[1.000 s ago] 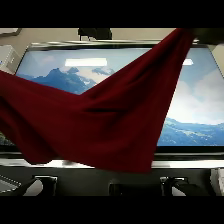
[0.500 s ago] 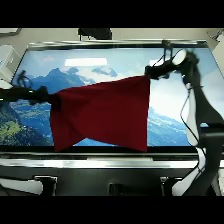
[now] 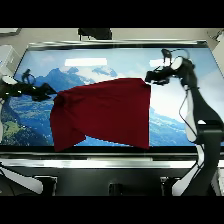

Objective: Fold the clothes and pants, and hang the long-sleeved shirts on hangers.

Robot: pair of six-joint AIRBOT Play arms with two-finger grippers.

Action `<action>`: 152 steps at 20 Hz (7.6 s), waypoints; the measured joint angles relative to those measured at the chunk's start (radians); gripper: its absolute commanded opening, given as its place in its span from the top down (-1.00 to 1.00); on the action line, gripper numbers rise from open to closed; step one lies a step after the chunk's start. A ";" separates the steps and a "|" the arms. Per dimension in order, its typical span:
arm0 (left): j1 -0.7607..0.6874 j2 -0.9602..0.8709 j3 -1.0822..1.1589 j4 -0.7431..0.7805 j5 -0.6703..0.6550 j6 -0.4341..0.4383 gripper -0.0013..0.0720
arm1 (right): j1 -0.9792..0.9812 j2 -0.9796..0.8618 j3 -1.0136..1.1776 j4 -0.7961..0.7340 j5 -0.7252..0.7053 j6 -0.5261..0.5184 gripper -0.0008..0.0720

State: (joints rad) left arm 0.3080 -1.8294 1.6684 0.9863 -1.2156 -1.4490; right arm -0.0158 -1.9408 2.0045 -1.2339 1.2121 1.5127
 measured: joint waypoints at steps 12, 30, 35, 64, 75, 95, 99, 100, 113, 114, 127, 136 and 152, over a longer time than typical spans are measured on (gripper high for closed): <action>0.185 0.386 -0.223 0.192 -0.299 -0.141 -0.54 | -0.290 0.438 -0.858 0.317 0.273 -0.304 -0.46; 0.195 0.624 -0.568 0.027 -0.259 -0.114 -0.54 | -0.304 0.642 -1.490 0.533 0.002 -0.554 -0.46; 0.195 0.624 -0.569 0.024 -0.249 -0.114 -0.54 | -0.304 0.644 -1.505 0.547 -0.019 -0.552 -0.45; 0.351 0.356 -0.684 -0.196 -0.024 0.382 -0.53 | -0.303 0.642 -1.584 0.613 0.020 -0.557 0.89; 0.301 0.180 -0.673 -0.315 0.052 0.554 -0.41 | -0.303 0.642 -1.584 0.613 0.042 -0.510 0.89; 0.094 0.289 -0.320 -0.404 -0.019 0.400 0.92 | -0.024 0.813 -1.055 0.333 -0.259 -0.167 0.90; 0.026 0.307 0.061 -0.335 -0.021 0.240 0.92 | 0.040 0.772 -0.675 0.015 -0.380 0.098 0.90; 0.016 0.310 0.164 -0.307 -0.024 0.199 0.92 | 0.047 0.760 -0.583 -0.033 -0.387 0.126 0.90; 0.000 0.990 0.369 0.153 -0.104 -0.125 0.92 | 0.062 1.002 0.034 -0.150 0.014 0.051 0.90; 0.000 1.019 0.366 0.180 -0.123 -0.138 0.92 | 0.062 1.025 0.038 -0.152 0.038 0.061 0.90; -0.080 0.424 0.306 0.130 -0.185 -0.044 0.92 | 0.062 0.512 -0.022 -0.135 0.160 0.142 0.89; -0.134 -0.156 0.283 0.117 0.164 0.038 0.92 | 0.062 -0.019 -0.059 -0.117 -0.103 0.073 0.90; -0.108 -0.148 0.342 0.168 -0.309 -0.019 0.92 | 0.014 -0.011 -0.011 -0.135 0.308 0.111 0.89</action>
State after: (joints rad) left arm 0.2001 -1.9778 2.0102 1.1545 -1.5242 -1.4677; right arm -0.0021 -1.9522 1.9934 -1.3693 1.5200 1.6241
